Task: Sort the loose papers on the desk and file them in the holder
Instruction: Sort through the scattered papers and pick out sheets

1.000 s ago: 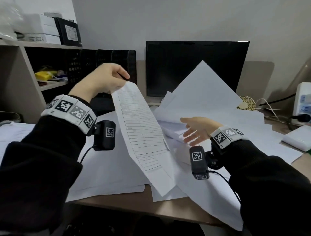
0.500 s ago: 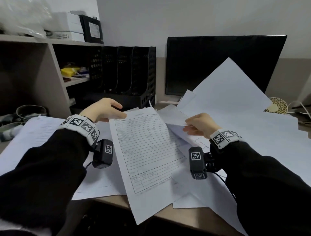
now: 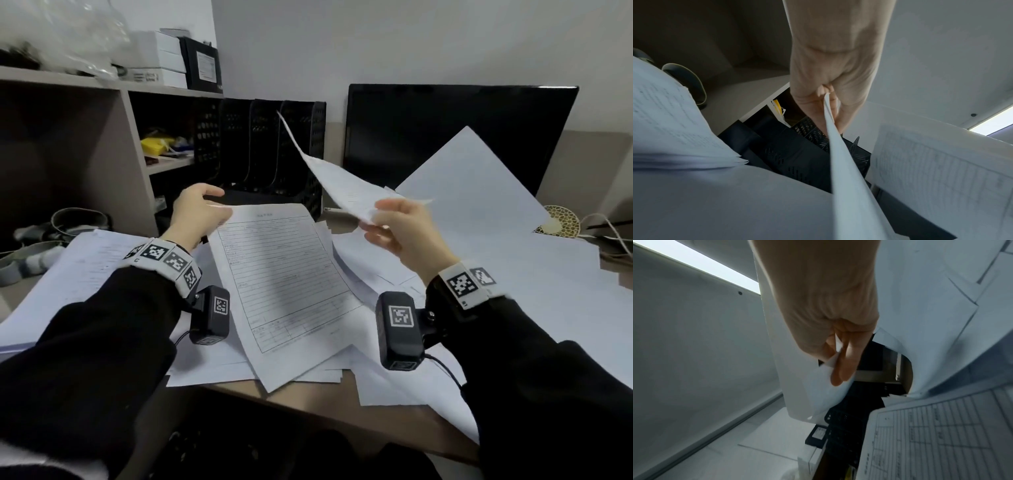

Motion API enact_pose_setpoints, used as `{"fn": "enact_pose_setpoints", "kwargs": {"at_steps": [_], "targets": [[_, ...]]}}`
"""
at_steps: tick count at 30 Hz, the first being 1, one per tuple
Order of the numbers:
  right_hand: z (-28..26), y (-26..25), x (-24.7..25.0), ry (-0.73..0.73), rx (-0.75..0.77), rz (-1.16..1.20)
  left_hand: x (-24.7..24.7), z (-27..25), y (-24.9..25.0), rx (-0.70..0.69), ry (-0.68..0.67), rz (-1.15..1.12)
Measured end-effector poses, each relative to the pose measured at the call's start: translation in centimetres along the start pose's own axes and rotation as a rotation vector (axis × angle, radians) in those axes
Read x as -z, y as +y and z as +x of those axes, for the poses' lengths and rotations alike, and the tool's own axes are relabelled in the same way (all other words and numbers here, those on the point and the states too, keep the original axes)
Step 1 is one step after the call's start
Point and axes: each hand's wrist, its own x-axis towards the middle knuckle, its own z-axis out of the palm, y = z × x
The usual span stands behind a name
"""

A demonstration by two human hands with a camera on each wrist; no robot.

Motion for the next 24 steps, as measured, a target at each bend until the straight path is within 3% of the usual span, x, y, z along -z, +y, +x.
{"fn": "enact_pose_setpoints", "kwargs": {"at_steps": [4, 7, 12, 20, 22, 24], "targets": [[-2.1, 1.8, -2.0, -0.189, -0.219, -0.273, -0.2, -0.1, -1.1, 0.056, -0.024, -0.032], [-3.7, 3.3, -3.0, -0.393, -0.434, -0.520, -0.2, -0.8, -0.9, 0.199, -0.048, -0.262], [-4.6, 4.2, -3.8, -0.572, -0.562, -0.664, -0.5, -1.2, -1.2, 0.337, -0.143, -0.515], [-4.6, 3.8, -4.1, -0.660, -0.526, -0.851, 0.7, -2.9, -0.2, 0.278, -0.604, -0.288], [-4.6, 3.8, -4.2, -0.679, -0.522, -0.867, 1.2, -3.3, -0.3, 0.283, -0.591, -0.197], [-4.5, 3.8, -4.2, -0.691, -0.521, -0.914, 1.5, -3.4, -0.4, 0.260, -0.473, -0.038]]}}
